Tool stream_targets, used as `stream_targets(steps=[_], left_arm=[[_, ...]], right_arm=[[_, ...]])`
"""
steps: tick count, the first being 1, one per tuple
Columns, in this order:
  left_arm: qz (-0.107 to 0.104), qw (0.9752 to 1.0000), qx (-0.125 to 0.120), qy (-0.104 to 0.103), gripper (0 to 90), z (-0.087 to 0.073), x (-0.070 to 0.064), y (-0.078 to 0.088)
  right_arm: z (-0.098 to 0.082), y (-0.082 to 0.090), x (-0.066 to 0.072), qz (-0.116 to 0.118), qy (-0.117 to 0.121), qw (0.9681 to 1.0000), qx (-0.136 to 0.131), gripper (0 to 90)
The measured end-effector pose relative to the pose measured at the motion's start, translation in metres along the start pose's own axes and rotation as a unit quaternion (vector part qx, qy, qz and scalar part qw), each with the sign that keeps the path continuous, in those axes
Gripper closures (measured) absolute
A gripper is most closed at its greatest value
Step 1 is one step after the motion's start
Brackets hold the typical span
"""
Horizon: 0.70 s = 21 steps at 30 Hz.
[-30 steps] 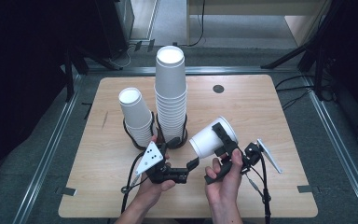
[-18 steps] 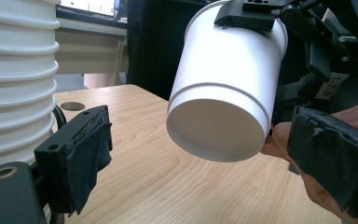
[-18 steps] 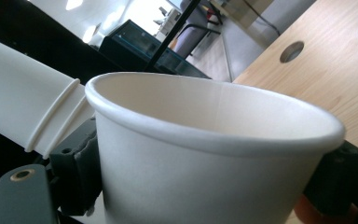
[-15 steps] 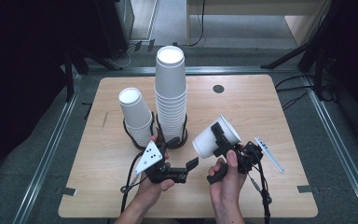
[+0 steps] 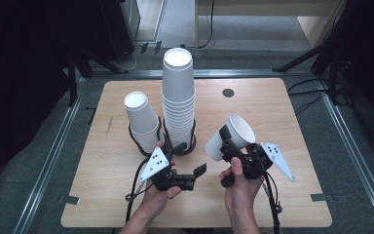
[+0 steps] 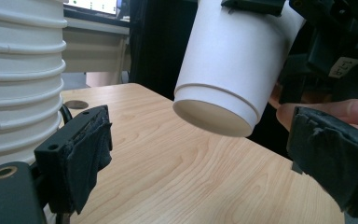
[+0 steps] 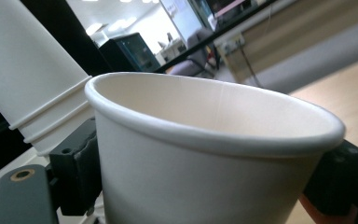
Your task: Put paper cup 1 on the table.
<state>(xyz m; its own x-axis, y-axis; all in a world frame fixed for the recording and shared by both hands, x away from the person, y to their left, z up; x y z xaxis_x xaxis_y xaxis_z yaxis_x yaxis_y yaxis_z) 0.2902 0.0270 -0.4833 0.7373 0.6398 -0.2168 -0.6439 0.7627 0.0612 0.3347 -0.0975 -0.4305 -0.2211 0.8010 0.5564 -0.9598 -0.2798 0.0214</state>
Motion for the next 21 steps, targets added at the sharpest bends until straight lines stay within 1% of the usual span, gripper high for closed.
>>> stream_targets(steps=[1,5,7,8,10,12,14,16,19,21], left_arm=[[0.000,1.0000,0.000,0.000,6.9,0.000,0.000,0.000],[0.001,1.0000,0.000,-0.001,6.9,0.000,0.001,0.000],[0.002,1.0000,0.001,-0.001,6.9,0.000,0.001,0.000],[0.002,1.0000,0.001,0.000,6.9,0.000,0.001,0.000],[0.002,1.0000,0.001,0.001,6.9,0.000,0.002,0.000],[0.004,1.0000,0.001,0.003,6.9,0.000,0.002,0.000],[0.005,1.0000,0.001,0.004,6.9,0.000,0.003,0.000],[0.006,1.0000,0.002,0.004,6.9,0.000,0.004,0.000],[0.008,0.9999,0.002,0.005,6.9,0.000,0.005,0.000],[0.009,0.9999,0.002,0.005,6.9,0.000,0.006,0.001]], right_arm=[[0.002,-0.001,0.001,0.001,0.016,0.9998,-0.008,14.7],[0.005,-0.002,0.005,0.004,0.057,0.9982,-0.020,14.7],[0.008,-0.004,0.006,0.005,0.080,0.9963,-0.032,14.7],[0.009,-0.004,0.007,0.006,0.086,0.9957,-0.034,14.7],[0.012,-0.007,0.007,0.005,0.107,0.9936,-0.038,14.7],[0.014,-0.009,0.008,0.006,0.118,0.9922,-0.038,14.8],[0.017,-0.011,0.007,0.004,0.141,0.9892,-0.041,14.8],[0.020,-0.014,0.006,0.001,0.151,0.9877,-0.041,14.8],[0.023,-0.019,0.002,-0.004,0.158,0.9865,-0.043,14.8],[0.026,-0.023,-0.001,-0.009,0.173,0.9839,-0.043,14.9]])
Point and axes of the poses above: each handheld gripper's, and its own axes: y roughly backward along the jaws, z roughly out of its top, x roughly to its left, the point moved 10 cm from there along -y, roughly forward along the jaws
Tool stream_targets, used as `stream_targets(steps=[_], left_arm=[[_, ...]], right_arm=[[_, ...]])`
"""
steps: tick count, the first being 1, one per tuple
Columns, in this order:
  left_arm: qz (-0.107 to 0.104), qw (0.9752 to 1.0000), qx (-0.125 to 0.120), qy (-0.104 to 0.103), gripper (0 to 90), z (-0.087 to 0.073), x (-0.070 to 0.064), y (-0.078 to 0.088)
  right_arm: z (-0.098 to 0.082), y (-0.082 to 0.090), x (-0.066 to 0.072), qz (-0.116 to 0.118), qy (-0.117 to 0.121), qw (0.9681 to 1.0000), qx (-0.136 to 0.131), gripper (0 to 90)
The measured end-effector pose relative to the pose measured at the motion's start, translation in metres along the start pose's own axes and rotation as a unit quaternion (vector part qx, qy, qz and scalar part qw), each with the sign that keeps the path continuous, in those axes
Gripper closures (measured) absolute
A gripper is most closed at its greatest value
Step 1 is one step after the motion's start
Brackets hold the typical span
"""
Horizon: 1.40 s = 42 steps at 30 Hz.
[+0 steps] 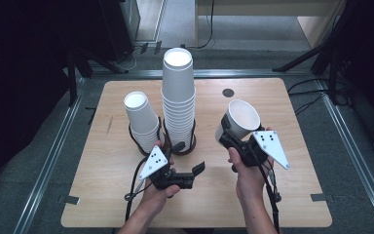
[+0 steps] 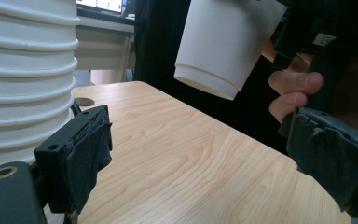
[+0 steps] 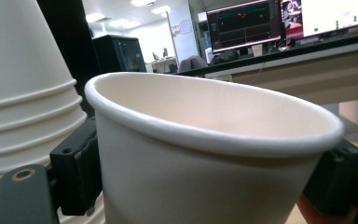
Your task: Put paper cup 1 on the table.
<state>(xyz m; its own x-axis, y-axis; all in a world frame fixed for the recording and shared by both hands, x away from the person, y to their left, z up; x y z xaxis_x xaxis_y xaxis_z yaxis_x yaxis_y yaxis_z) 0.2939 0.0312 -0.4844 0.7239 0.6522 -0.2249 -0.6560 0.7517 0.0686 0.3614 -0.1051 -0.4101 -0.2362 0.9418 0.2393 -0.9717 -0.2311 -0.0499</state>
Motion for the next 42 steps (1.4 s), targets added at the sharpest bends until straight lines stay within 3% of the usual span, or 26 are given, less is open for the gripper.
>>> stream_targets(steps=[9,12,22,32,39,42], left_arm=[[0.015,0.9999,0.000,0.000,6.9,0.001,0.006,0.001],[0.018,0.9998,0.002,-0.001,6.9,0.000,0.008,0.001],[0.030,0.9995,0.004,0.003,7.0,0.000,0.016,0.002],[0.030,0.9994,0.007,0.013,7.0,-0.001,0.022,0.003],[0.031,0.9994,0.004,0.015,7.0,0.000,0.024,0.004],[0.031,0.9994,0.002,0.016,7.0,0.001,0.024,0.004]], right_arm=[[0.005,-0.019,-0.010,-0.008,0.044,0.9990,0.000,15.0],[0.006,-0.024,-0.011,-0.013,0.069,0.9975,-0.005,15.1],[-0.001,-0.044,-0.027,-0.031,0.097,0.9948,-0.005,15.1],[-0.012,-0.066,-0.037,-0.033,0.087,0.9956,-0.004,15.0],[-0.019,-0.079,-0.039,-0.036,0.109,0.9933,-0.013,14.6],[-0.022,-0.086,-0.043,-0.038,0.106,0.9936,-0.010,14.5]])
Point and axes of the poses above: each handheld gripper's, and its own axes: y roughly backward along the jaws, z roughly out of its top, x roughly to its left, the point moved 10 cm from there along -y, roughly forward along the jaws
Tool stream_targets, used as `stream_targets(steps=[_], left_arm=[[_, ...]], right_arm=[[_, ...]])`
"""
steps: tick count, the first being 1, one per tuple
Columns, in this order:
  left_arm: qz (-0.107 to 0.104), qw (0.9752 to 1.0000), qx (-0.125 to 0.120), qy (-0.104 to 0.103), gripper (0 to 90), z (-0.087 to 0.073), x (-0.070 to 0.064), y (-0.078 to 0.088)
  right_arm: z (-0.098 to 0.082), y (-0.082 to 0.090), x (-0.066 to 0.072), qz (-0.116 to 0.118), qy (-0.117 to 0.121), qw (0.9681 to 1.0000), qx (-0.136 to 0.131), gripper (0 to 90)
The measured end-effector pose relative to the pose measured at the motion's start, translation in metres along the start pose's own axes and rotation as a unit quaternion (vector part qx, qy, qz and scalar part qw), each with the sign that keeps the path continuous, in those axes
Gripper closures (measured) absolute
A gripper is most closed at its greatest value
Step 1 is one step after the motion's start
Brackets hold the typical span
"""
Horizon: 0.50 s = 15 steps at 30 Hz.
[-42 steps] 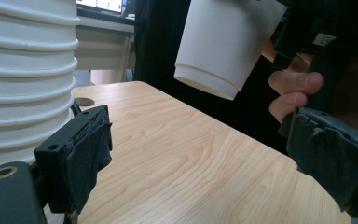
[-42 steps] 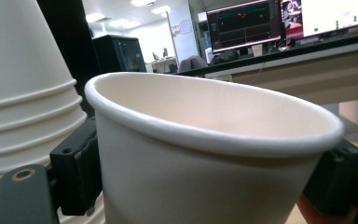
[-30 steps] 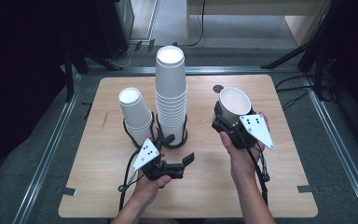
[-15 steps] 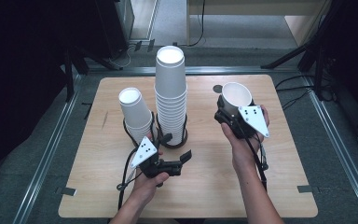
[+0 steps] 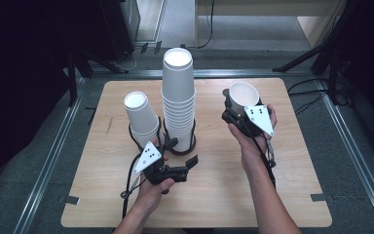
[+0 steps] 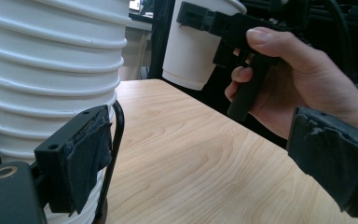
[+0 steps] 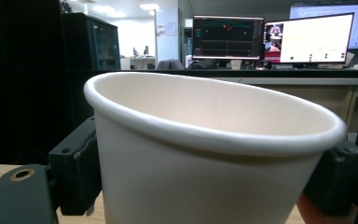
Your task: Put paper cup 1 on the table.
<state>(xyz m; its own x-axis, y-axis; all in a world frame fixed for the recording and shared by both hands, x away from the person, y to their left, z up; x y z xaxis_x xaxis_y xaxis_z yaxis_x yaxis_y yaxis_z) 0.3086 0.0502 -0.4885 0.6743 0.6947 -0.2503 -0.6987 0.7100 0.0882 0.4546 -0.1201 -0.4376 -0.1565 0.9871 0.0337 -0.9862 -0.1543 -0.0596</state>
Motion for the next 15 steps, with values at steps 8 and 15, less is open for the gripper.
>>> stream_targets(steps=[8,15], left_arm=[[0.005,1.0000,-0.003,0.002,7.0,0.002,0.004,0.001],[0.008,1.0000,-0.004,0.002,7.0,0.003,0.006,0.003]], right_arm=[[-0.011,-0.018,-0.011,-0.020,0.010,0.9997,-0.009,14.1],[-0.030,-0.032,-0.015,-0.011,0.029,0.9995,0.001,14.1]])
Point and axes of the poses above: each handheld gripper's, and its own axes: y roughly backward along the jaws, z roughly out of its top, x roughly to its left, the point moved 10 cm from there along -y, roughly forward along the jaws
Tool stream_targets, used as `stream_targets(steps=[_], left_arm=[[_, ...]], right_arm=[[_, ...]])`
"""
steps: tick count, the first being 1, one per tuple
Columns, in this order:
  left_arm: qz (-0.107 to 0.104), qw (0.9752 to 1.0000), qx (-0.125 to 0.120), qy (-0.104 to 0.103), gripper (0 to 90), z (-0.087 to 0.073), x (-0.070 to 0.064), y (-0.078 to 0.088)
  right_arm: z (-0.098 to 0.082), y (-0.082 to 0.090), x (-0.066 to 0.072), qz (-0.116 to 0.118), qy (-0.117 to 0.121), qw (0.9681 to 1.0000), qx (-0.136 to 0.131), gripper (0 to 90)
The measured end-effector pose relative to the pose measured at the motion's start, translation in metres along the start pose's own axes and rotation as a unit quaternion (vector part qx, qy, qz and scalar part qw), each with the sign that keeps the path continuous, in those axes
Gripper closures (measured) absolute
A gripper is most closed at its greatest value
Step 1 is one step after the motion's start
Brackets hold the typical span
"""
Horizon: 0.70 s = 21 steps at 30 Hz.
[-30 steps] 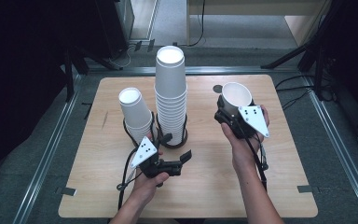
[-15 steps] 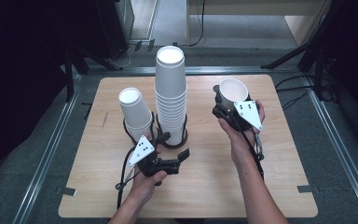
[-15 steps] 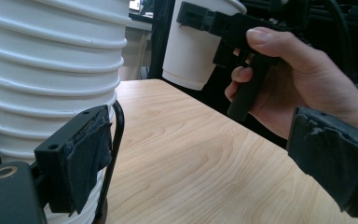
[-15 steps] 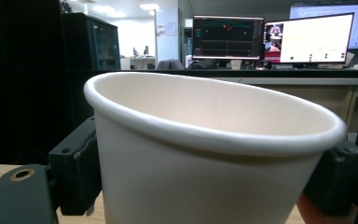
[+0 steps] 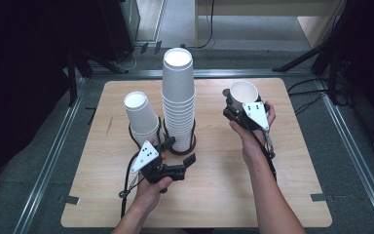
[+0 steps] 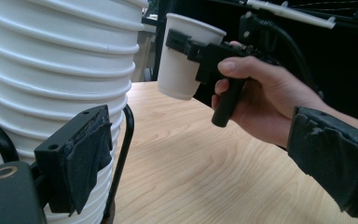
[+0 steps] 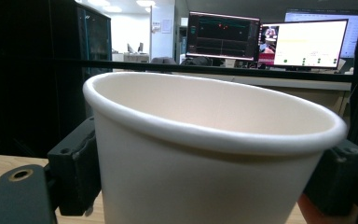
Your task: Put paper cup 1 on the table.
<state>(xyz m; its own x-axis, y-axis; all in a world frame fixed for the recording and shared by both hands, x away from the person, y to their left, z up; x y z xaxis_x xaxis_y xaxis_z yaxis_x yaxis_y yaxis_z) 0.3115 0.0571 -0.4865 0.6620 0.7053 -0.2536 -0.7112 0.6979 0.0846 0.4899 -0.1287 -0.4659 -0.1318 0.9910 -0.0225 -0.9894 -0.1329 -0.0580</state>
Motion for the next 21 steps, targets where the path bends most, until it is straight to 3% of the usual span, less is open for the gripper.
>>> stream_targets(steps=[8,15,21], left_arm=[[0.001,1.0000,-0.002,0.001,7.0,0.001,0.001,0.001],[0.003,1.0000,-0.004,0.002,7.0,0.001,0.003,0.002],[0.004,0.9999,-0.010,0.003,7.0,0.004,0.005,0.004]], right_arm=[[-0.028,-0.014,-0.010,-0.005,0.007,0.9996,0.028,14.1],[-0.049,-0.022,-0.011,0.002,-0.003,0.9987,0.052,14.1],[-0.066,-0.025,-0.013,-0.001,0.005,0.9976,0.069,14.1]])
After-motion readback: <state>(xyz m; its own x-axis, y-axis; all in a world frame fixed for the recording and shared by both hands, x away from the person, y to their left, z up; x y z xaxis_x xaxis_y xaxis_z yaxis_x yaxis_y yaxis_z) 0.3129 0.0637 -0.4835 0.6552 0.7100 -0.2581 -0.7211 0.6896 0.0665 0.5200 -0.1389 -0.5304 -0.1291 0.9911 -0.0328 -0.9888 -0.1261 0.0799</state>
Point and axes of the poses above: each handheld gripper's, and its own axes: y roughly backward along the jaws, z roughly out of its top, x roughly to its left, the point moved 10 cm from there along -y, roughly forward along the jaws
